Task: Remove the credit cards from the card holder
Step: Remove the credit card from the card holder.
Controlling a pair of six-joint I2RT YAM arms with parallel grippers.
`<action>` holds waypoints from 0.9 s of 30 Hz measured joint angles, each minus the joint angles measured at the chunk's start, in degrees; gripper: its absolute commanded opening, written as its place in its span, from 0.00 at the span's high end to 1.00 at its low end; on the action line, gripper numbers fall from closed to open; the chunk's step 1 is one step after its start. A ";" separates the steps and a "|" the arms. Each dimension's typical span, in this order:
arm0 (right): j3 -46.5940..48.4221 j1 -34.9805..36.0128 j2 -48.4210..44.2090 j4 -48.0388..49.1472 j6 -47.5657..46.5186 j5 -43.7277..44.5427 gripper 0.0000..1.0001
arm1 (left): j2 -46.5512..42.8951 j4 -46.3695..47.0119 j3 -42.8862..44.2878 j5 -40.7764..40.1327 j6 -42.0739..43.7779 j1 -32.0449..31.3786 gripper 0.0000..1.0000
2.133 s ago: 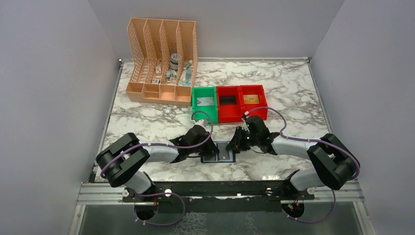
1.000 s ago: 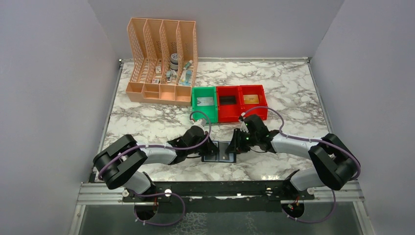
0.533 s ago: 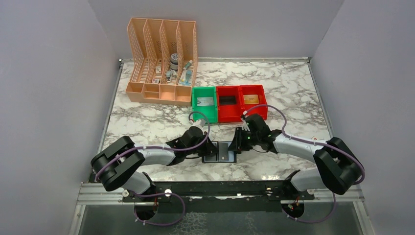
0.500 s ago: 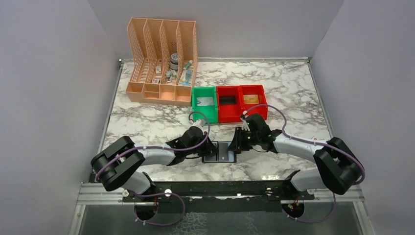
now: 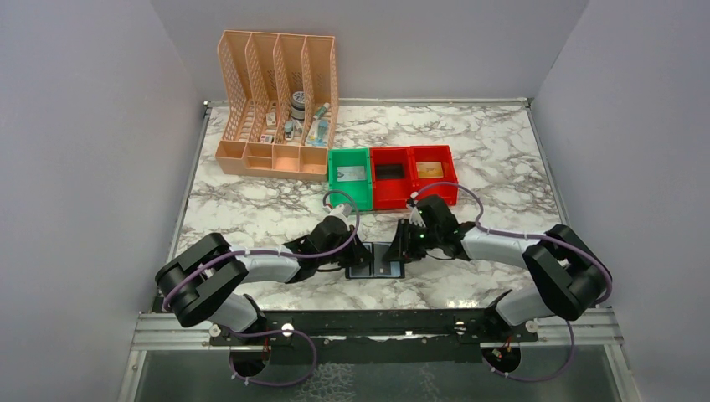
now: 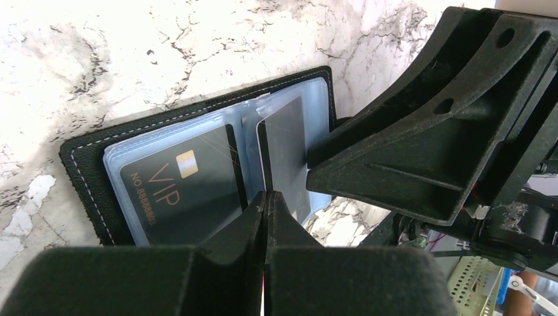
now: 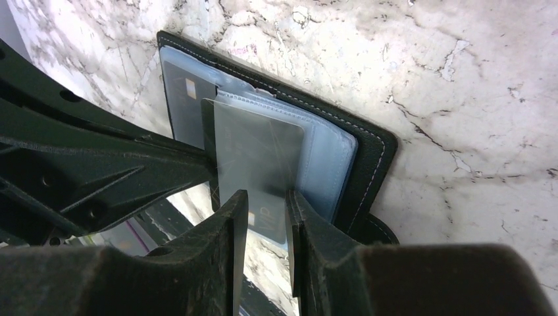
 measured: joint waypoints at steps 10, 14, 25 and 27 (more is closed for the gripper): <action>0.02 0.07 -0.20 0.11 0.55 2.01 0.71 | 1.42 0.33 0.09 0.26 -0.07 0.22 0.83; 0.02 0.07 -0.15 0.11 0.52 2.01 0.71 | 1.99 0.50 0.09 0.37 -0.74 0.22 0.84; 0.09 0.09 -0.22 0.02 0.52 2.73 0.71 | 1.84 2.27 -0.74 0.59 -2.45 0.63 1.00; 0.15 0.13 -0.31 0.00 0.52 3.23 0.71 | 0.61 2.78 -1.64 0.59 -2.56 0.83 1.00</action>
